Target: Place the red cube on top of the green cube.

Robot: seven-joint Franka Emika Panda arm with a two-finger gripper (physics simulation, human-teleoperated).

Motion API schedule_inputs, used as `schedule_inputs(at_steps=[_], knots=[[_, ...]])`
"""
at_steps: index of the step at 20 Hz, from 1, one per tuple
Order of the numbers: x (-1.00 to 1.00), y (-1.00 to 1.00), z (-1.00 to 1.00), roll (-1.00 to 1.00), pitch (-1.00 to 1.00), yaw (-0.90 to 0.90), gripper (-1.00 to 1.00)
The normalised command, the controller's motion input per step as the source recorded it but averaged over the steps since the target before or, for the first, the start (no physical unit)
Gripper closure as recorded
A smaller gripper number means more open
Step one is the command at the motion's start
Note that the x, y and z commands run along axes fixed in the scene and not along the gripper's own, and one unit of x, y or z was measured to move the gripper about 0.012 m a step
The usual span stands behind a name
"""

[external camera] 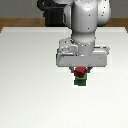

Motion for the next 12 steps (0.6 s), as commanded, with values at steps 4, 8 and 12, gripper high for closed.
schedule_inputs(at_steps=[4,8,12], knots=[[0.00,0.00,0.00,0.00,0.00,0.00,-1.00],[0.00,0.00,0.00,0.00,0.00,0.00,-1.00],[0.00,0.00,0.00,0.00,0.00,0.00,-1.00]])
